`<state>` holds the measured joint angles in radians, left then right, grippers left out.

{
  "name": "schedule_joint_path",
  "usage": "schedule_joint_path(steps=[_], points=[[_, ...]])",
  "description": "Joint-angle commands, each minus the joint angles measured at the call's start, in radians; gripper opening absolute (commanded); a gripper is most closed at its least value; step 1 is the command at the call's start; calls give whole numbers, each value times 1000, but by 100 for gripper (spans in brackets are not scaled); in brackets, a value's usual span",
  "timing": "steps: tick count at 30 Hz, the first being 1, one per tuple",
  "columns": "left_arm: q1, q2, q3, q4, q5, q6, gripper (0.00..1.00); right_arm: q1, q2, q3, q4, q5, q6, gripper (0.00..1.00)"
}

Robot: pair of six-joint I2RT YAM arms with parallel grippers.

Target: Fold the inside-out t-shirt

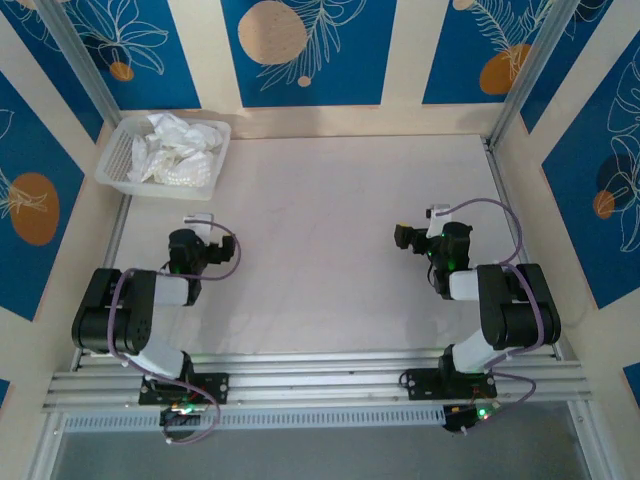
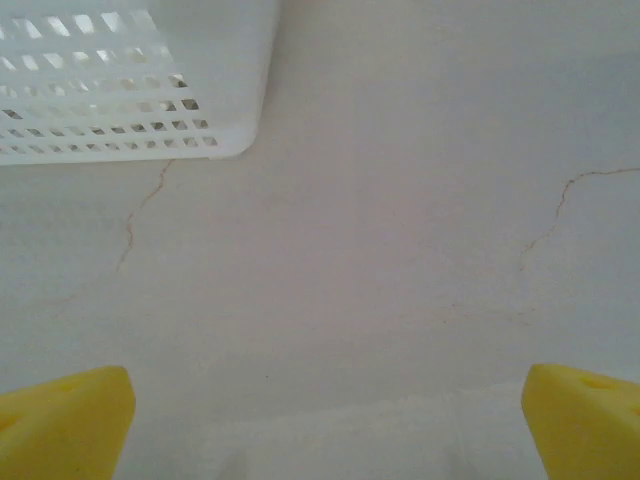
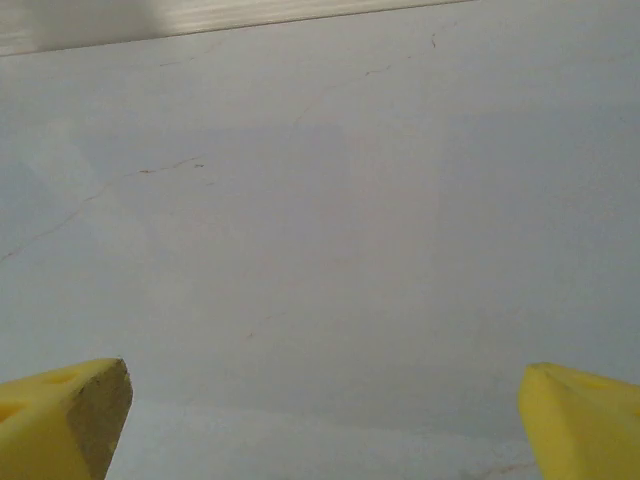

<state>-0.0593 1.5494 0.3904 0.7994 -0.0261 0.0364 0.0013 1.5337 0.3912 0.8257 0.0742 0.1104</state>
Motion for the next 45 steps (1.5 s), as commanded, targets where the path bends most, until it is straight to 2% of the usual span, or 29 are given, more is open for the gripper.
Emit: schedule_joint_path(steps=[1, 9, 14, 18, 21, 23, 25, 28, 30, 31, 33, 37, 40, 45], points=[[-1, -16, 22, 12, 18, 14, 99, -6, -4, 14, 13, -16, -10, 99], [-1, -15, 22, 11, 20, 14, 99, -6, -5, 16, 12, -16, -9, 99], [-1, -14, 23, 9, 20, 14, 99, -16, -7, -4, 50, -64, -12, 99], [-1, -16, 21, 13, 18, 14, 99, -20, -10, 16, 10, -70, -9, 99], [-2, -22, 11, 26, 7, 16, 99, -4, -97, -12, 5, -27, -18, 99], [-9, -60, -4, 25, -29, 9, 99, 44, -245, -28, -86, 124, -20, 99], [-24, -188, 10, -129, -96, -9, 99, 78, -432, -1, -268, 245, 71, 99], [-25, -376, 127, -483, -223, -162, 99, 78, -627, 111, -635, 237, 319, 100], [-17, -427, 229, -650, -245, -255, 99, 88, -674, 187, -834, 156, 423, 99], [-2, -425, 298, -734, -222, -295, 99, 100, -677, 225, -900, 94, 450, 99], [48, -370, 451, -859, -122, -370, 99, 137, -643, 306, -1018, -29, 465, 98], [192, -122, 764, -1053, 63, -590, 99, 247, -478, 527, -1281, -188, 430, 98], [234, 139, 1055, -1218, 107, -661, 99, 323, -378, 648, -1406, -221, 417, 98], [251, 560, 1575, -1440, 189, -633, 97, 389, -361, 655, -1384, -212, 428, 99]])
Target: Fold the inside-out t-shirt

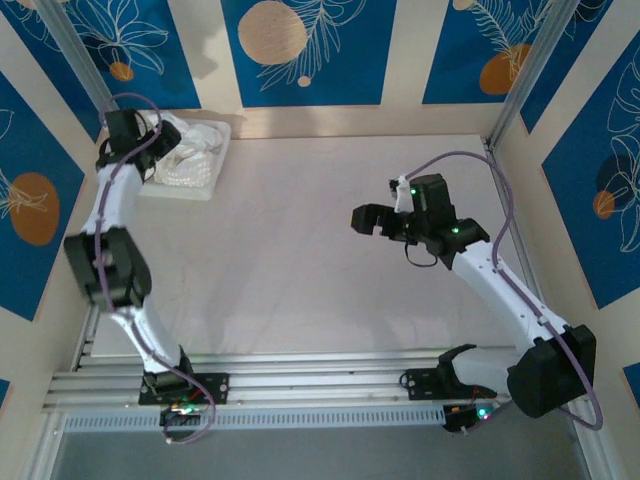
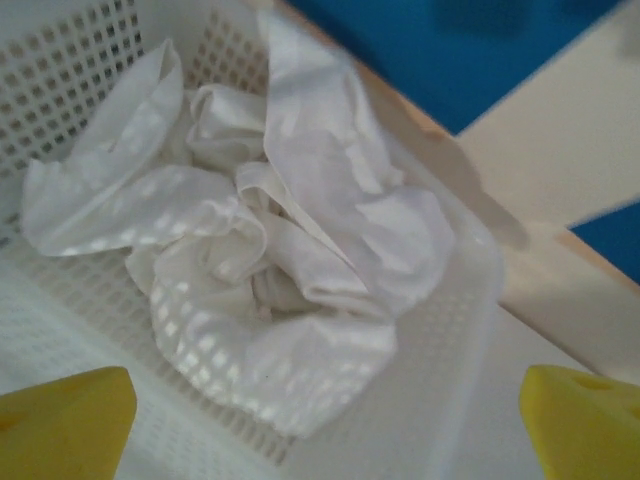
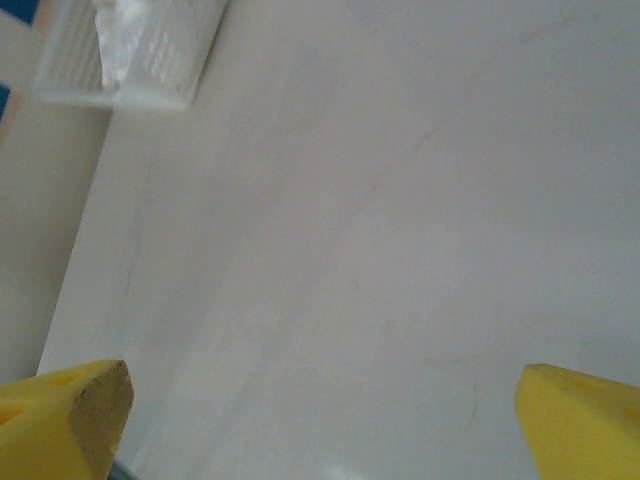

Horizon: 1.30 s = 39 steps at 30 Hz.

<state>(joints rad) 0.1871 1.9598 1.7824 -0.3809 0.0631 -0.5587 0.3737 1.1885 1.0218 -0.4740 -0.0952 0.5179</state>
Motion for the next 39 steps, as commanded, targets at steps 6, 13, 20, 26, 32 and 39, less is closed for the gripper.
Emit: schedule_joint_path(steps=[6, 13, 20, 26, 32, 39], points=[[10, 459, 538, -287, 232, -39, 94, 23, -43, -8, -78, 2, 27, 100], [12, 581, 630, -234, 409, -93, 0, 16, -70, -22, -69, 24, 39, 100], [9, 352, 677, -194, 497, -106, 0, 16, -73, -16, -51, 29, 59, 100], [-61, 52, 795, -195, 539, -132, 0, 16, -109, -28, -8, 28, 79, 100], [-250, -247, 574, -230, 428, -6, 0, 9, -145, -69, 45, 32, 82, 100], [-356, -419, 3, -97, 304, 30, 0, -15, -147, -97, 39, -1, 83, 99]])
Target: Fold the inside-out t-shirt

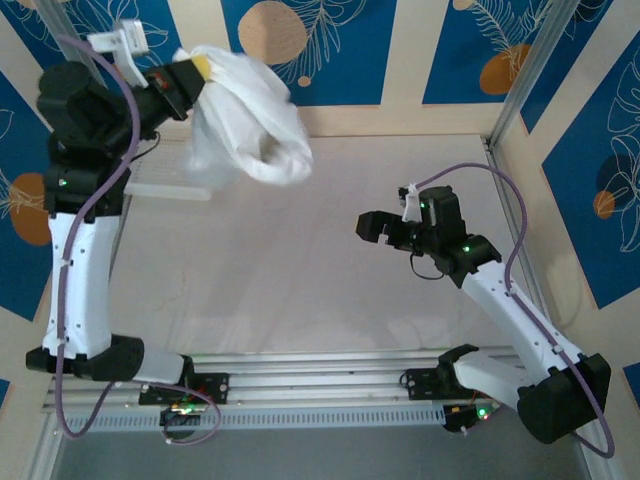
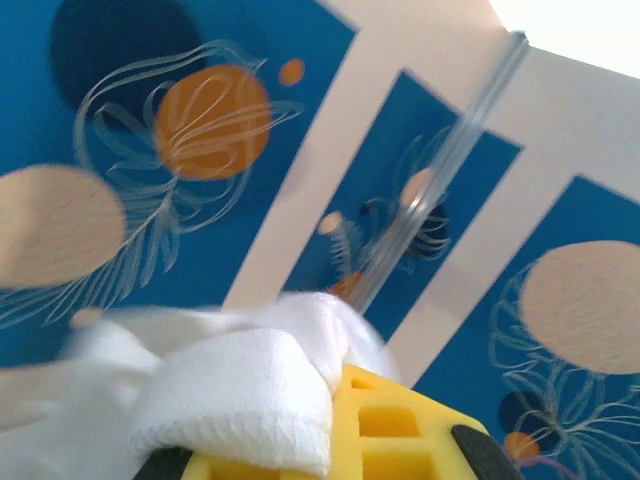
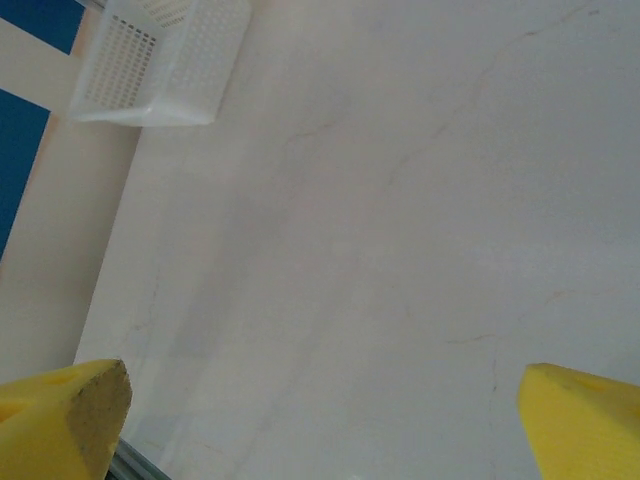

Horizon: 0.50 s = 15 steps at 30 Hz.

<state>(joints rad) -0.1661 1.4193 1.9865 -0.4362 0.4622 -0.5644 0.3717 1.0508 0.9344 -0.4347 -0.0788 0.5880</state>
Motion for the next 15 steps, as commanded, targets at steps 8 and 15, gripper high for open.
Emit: schedule_joint_path(steps=[8, 15], points=[[-19, 6, -631, 27, -130, 68, 59, -62, -27, -32, -39, -30, 11, 99], [-38, -93, -895, -109, -288, 112, 61, -8, 101, -19, 0, -12, 11, 100]])
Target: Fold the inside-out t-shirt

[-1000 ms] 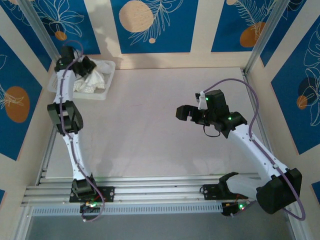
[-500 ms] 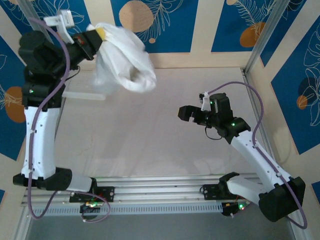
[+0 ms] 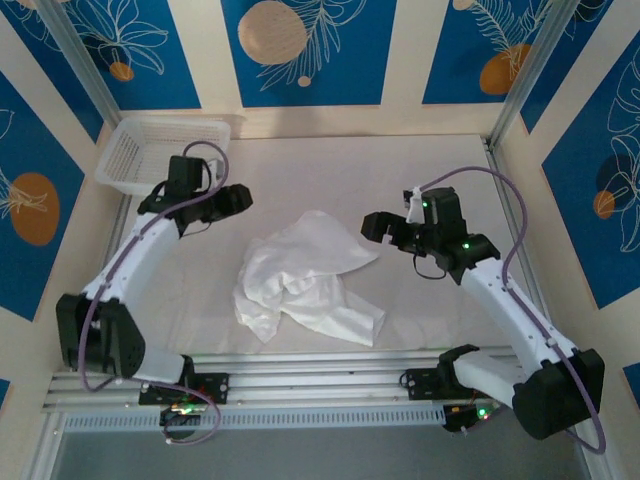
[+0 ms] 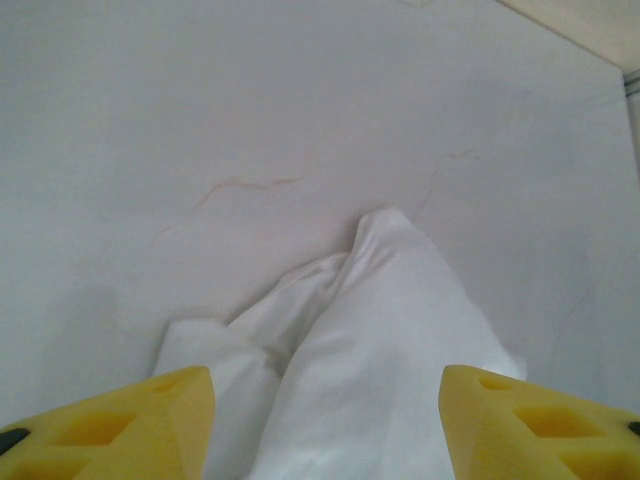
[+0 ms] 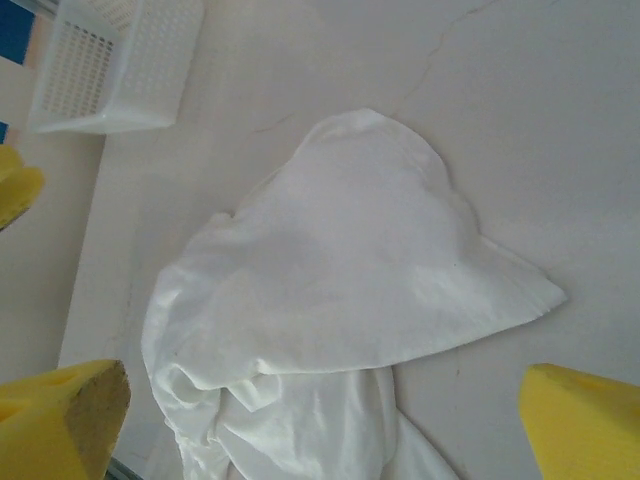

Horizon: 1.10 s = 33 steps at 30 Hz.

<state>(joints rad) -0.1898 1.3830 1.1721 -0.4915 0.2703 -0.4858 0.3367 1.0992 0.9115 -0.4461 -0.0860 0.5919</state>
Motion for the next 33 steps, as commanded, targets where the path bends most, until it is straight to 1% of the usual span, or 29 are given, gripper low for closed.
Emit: schedule_joint_path(steps=[1, 3, 5, 7, 8, 11, 13, 15, 16, 17, 18, 19, 21, 22, 23, 24, 25, 26, 27, 28, 31, 33], points=[[-16, -82, -135, -56, -115, 18, 61, 44, 84, 13, 17, 10, 2, 100], [-19, -132, -245, -50, -120, -26, 61, 70, 153, 31, 32, 55, -5, 99], [-29, -184, -350, -21, -86, -73, 61, 83, 235, 59, 32, 101, 12, 98], [-51, -228, -440, -10, -43, -120, 61, 89, 336, 97, 41, 103, 20, 98], [-65, -245, -474, -18, -40, -140, 61, 92, 382, 116, 42, 105, 27, 97], [-111, -322, -580, -67, -87, -205, 62, 99, 512, 168, 31, 131, 64, 97], [-122, -391, -653, -101, -130, -239, 62, 105, 576, 178, 55, 156, 76, 98], [-123, -449, -722, -99, -133, -261, 62, 109, 631, 184, 90, 153, 73, 98], [-122, -468, -751, -80, -113, -269, 62, 111, 659, 192, 104, 134, 66, 98], [-123, -476, -773, -48, -74, -274, 62, 111, 681, 199, 115, 106, 57, 95], [-122, -474, -793, 4, -16, -279, 63, 113, 704, 206, 127, 74, 51, 86], [-123, -462, -807, 62, 43, -287, 63, 114, 718, 211, 131, 49, 51, 72], [-124, -425, -814, 141, 126, -298, 62, 117, 723, 212, 138, 31, 55, 38], [-125, -402, -806, 156, 139, -294, 61, 119, 714, 206, 142, 33, 55, 27], [-126, -384, -797, 157, 138, -284, 59, 119, 702, 199, 146, 38, 57, 21], [-126, -362, -786, 154, 131, -272, 56, 118, 686, 192, 149, 43, 58, 16], [-125, -339, -776, 146, 121, -259, 48, 115, 670, 186, 146, 49, 60, 14], [-126, -320, -764, 140, 110, -250, 36, 110, 655, 181, 141, 49, 60, 9], [-126, -300, -754, 137, 109, -240, 18, 105, 636, 175, 136, 49, 60, 0], [-126, -282, -741, 135, 112, -227, 1, 98, 616, 167, 131, 49, 60, 0], [-122, -289, -669, 79, 97, -198, 0, 61, 523, 125, 133, 42, 78, 0], [-118, -337, -572, -19, 29, -169, 0, 26, 426, 89, 135, 60, 93, 0]])
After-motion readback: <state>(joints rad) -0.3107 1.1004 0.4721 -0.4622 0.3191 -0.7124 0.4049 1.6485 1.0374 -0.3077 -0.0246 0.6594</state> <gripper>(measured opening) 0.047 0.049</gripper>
